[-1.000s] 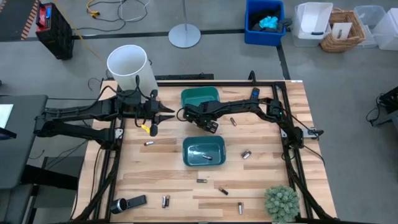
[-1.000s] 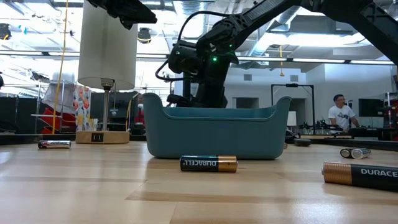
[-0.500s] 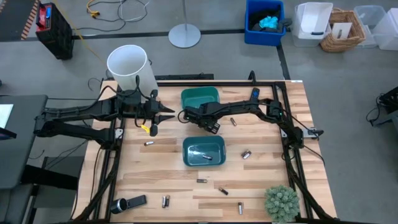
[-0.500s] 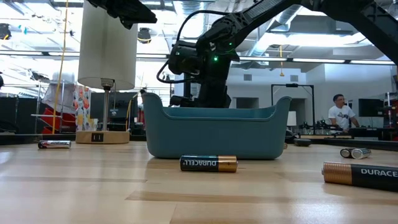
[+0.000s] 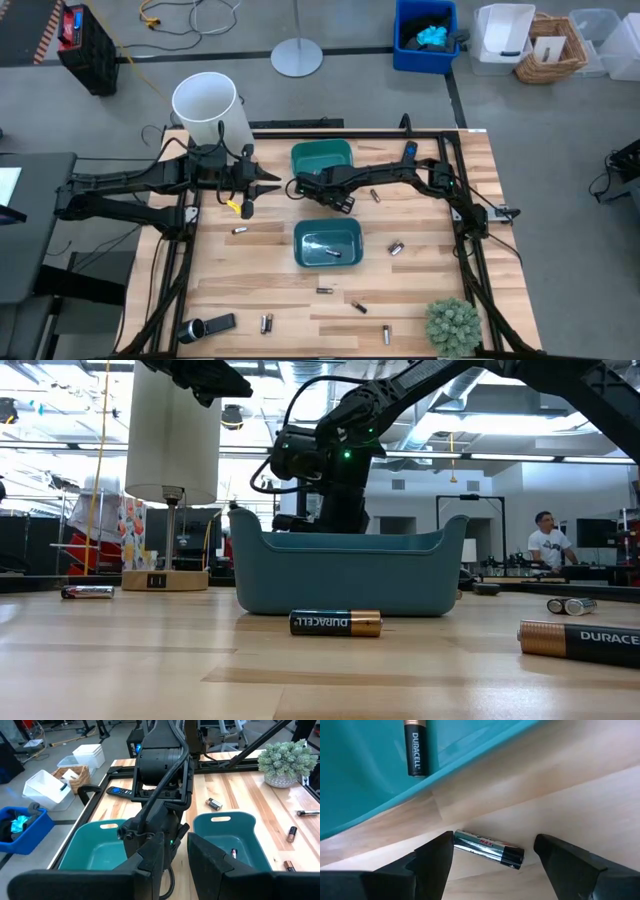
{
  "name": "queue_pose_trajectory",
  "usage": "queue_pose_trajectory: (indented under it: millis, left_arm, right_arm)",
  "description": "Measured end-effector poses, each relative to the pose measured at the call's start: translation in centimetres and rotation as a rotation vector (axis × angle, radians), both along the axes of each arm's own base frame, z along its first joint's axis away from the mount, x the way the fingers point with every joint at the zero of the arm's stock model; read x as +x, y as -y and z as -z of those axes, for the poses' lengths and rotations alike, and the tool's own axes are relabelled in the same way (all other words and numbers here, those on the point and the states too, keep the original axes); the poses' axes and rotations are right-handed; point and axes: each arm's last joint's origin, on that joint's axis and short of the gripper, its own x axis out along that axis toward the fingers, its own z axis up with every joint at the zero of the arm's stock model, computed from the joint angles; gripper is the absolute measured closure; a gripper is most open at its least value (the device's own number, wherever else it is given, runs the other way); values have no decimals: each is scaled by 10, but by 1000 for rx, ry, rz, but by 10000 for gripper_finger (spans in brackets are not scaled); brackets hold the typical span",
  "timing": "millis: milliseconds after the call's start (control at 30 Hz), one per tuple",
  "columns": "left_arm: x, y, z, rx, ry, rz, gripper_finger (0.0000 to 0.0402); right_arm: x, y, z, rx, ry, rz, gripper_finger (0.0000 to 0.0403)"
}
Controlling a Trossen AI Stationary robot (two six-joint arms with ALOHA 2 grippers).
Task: Sort batteries
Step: Put the silver battery into the blue bin
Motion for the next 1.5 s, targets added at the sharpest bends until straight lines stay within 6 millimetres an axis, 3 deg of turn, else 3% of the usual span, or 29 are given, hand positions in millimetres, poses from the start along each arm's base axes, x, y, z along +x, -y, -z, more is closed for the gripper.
queue_pose_trajectory:
  millis: [800, 1167, 1500]
  left_arm:
    - [0, 0, 1, -51, -1, -28, 319]
    - [-1, -1, 3, -61, -19, -51, 319]
    - [-1, -1, 3, -60, -20, -57, 319]
  right_arm:
    - [6, -2, -2, -77, -8, -204, 86]
    - [8, -9, -1, -94, -11, -216, 116]
    - [14, -9, -9, -111, -4, -296, 117]
